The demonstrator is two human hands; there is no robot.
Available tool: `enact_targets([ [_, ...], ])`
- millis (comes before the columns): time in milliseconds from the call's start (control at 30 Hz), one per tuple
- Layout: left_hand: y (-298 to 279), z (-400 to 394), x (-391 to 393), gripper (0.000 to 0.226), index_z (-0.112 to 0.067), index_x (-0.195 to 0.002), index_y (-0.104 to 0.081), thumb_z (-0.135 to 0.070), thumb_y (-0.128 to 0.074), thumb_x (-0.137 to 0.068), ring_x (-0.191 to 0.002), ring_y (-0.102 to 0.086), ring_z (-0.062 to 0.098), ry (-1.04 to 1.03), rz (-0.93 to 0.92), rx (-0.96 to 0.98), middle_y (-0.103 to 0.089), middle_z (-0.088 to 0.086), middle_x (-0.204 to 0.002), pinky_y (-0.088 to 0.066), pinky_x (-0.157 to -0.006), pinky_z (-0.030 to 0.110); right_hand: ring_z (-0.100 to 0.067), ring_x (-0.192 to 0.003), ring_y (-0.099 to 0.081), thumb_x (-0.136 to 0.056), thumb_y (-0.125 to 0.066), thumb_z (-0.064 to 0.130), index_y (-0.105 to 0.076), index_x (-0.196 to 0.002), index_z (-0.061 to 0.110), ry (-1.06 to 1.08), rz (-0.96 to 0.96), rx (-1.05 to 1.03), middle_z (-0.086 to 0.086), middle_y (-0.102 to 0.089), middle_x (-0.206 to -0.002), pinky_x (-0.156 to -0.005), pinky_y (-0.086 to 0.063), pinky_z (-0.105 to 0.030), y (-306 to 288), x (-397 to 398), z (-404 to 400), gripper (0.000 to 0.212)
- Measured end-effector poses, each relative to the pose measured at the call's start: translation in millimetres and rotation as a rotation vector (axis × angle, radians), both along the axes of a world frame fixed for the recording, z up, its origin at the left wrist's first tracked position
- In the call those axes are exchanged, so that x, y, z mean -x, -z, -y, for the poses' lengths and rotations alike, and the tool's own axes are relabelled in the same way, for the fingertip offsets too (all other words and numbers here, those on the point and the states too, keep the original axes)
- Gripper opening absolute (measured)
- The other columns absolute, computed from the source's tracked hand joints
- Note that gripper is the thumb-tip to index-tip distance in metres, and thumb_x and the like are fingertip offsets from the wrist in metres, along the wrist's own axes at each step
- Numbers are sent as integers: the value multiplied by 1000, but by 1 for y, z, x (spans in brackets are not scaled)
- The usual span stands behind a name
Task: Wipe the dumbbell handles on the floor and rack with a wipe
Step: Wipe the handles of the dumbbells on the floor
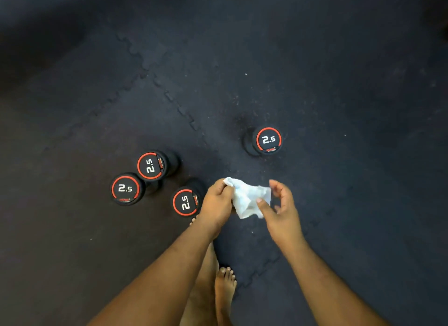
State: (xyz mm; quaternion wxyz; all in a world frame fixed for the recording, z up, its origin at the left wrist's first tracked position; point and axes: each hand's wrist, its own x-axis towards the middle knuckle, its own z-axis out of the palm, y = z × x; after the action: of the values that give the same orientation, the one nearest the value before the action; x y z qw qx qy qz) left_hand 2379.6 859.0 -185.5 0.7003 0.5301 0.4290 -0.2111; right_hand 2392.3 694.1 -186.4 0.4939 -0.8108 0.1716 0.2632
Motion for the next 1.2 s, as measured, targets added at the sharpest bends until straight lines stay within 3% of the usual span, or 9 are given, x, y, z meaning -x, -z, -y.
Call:
enact_targets([
  [67,-5,-9,-13,26,-16,-95,-67,-30,-46,-91,-88,-70,32,156,59,-60,-72,15,-95,-56,-85,61,8,-135,-37,-89,-72,34,-43,-148,33,-220,24,2,22,-41,-146,-108,-32,-15,-7,-28,-5,66],
  [133,-11,-15,-28,25,-13,-93,-65,-28,-45,-90,-82,-64,19,228,101,-87,-69,13,-90,-55,-84,52,7,-130,-44,-92,-71,28,-44,-149,33,-385,-57,-42,20,-47,-143,-106,-38,-15,-14,-56,-15,63],
  [300,-23,-20,-57,29,-15,-128,-54,-25,-60,-102,-87,-68,0,-14,53,19,-65,3,-113,-55,-69,18,-15,-78,-69,-91,-67,32,-69,-98,24,-647,-57,93,5,-73,-85,-71,-57,-39,-11,-112,-28,11],
  [433,-10,7,-53,55,-20,-129,-53,-18,-84,-84,-93,-71,13,-28,71,53,-69,5,-114,-57,-67,28,-19,-80,-70,-95,-66,21,-69,-93,19,-420,-124,9,0,-74,-84,-74,-57,-39,-12,-134,-19,4],
  [533,-1,30,-62,23,-14,-108,-70,1,-70,-91,-79,-71,17,-207,50,-50,-77,10,-96,-57,-61,29,-20,-85,-74,-96,-63,11,-70,-98,20,-377,-265,-85,-2,-77,-89,-76,-59,-37,-14,-148,-8,12],
  [733,-10,77,-80,31,-13,-106,-70,9,-50,-95,-68,-67,23,-493,59,64,-75,9,-90,-54,-56,31,-29,-86,-75,-99,-55,3,-73,-101,18,-337,-469,-245,-12,-76,-103,-65,-60,-37,-29,-188,34,23],
  [967,-23,104,-97,38,-7,-101,-74,-5,-37,-97,-97,-68,23,-667,137,294,-74,12,-111,-58,-71,34,-26,-81,-70,-95,-47,-4,-66,-83,17,-389,-532,-306,-11,-74,-98,-49,-51,-28,-27,-228,52,31],
  [1067,-18,104,-98,23,-9,-100,-78,-19,-57,-99,-102,-70,27,-675,105,226,-75,11,-112,-58,-79,37,-22,-81,-67,-94,-43,-3,-66,-82,13,-494,-539,-284,-10,-72,-94,-56,-52,-28,-25,-238,46,30],
  [1200,-12,100,-96,20,-14,-99,-74,2,-74,-87,-88,-71,14,-521,131,-27,-74,6,-101,-56,-69,27,-19,-94,-69,-99,-47,12,-63,-76,7,-623,-390,-215,-11,-74,-99,-78,-54,-32,-23,-253,44,29],
])
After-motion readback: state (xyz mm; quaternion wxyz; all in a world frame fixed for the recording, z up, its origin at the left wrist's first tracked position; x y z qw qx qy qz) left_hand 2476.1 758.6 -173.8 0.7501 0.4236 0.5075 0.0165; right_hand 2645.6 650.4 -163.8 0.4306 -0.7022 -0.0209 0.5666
